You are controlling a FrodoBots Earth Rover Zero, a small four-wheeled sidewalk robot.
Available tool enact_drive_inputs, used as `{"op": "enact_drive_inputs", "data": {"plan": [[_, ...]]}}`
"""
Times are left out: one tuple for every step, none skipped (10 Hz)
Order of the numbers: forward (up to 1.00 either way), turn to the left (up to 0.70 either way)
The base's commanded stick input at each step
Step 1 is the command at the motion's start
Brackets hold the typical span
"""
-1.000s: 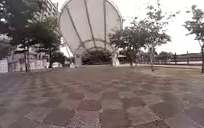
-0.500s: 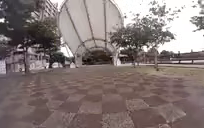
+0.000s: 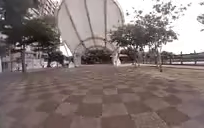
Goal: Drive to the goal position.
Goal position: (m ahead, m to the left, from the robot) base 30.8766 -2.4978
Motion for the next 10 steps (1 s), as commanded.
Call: {"op": "enact_drive_inputs", "data": {"plan": [[1.00, 0.00], [1.00, 0.00], [1.00, 0.00], [1.00, 0.00], [1.00, 0.00], [1.00, 0.00], [1.00, 0.00], [1.00, 0.00], [1.00, 0.00], [1.00, 0.00]]}}
